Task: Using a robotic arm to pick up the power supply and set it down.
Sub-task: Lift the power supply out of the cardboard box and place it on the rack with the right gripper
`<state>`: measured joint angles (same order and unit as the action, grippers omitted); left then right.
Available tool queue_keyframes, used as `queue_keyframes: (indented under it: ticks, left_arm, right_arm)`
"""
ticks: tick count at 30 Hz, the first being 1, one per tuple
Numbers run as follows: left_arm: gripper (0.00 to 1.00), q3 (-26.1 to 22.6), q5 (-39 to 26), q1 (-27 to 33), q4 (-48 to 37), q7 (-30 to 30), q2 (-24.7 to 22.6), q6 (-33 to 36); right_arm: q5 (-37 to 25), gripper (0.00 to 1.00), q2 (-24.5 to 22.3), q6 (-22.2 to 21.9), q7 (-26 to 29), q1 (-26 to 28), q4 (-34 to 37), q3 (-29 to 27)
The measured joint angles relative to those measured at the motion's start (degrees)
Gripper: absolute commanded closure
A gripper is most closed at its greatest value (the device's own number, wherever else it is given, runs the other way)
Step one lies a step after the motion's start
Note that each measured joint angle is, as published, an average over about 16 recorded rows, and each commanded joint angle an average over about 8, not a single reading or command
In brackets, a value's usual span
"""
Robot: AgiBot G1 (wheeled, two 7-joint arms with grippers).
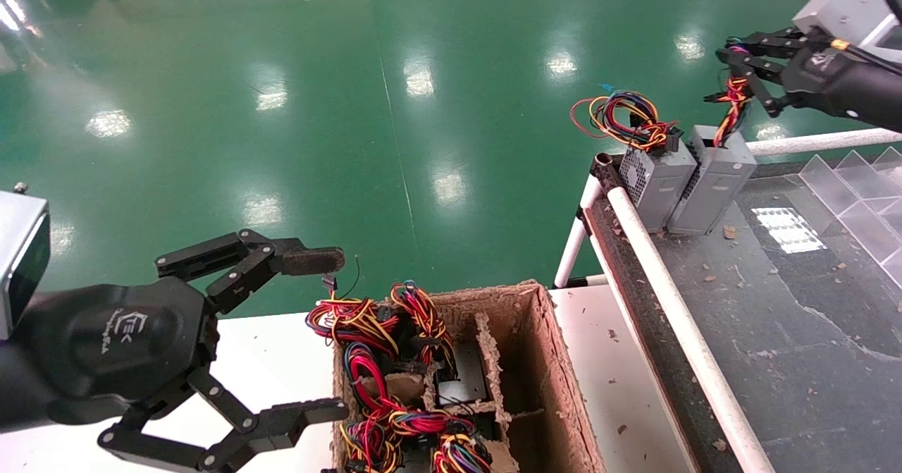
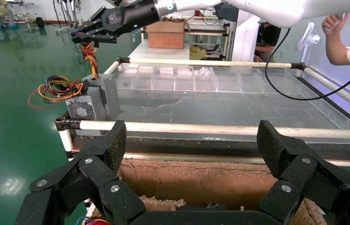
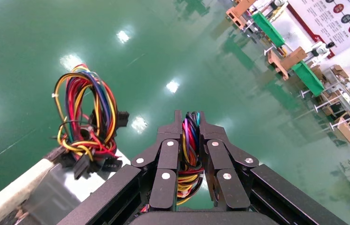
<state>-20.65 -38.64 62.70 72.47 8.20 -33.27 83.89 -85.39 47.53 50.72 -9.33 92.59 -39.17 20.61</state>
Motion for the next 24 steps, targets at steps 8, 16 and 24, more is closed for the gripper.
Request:
queue_keyframes:
  ticks: [8, 16, 24]
  left_arm:
    - [0.00, 0.0, 0.0, 0.0, 0.0, 0.0, 0.0, 0.0]
    - [0.00, 0.0, 0.0, 0.0, 0.0, 0.0, 0.0, 0.0]
    - [0.00, 0.0, 0.0, 0.0, 0.0, 0.0, 0.0, 0.0]
  right_arm:
    - [-0.4, 0.72, 3.7, -1.4, -3.3, 2.9, 6.4, 0.3]
    - [0.2, 0.00, 5.7, -1.5, -6.4, 4.6, 11.1, 0.0]
    - [0.9, 0.00, 6.1, 0.1, -8.2, 5.8, 14.3, -0.3]
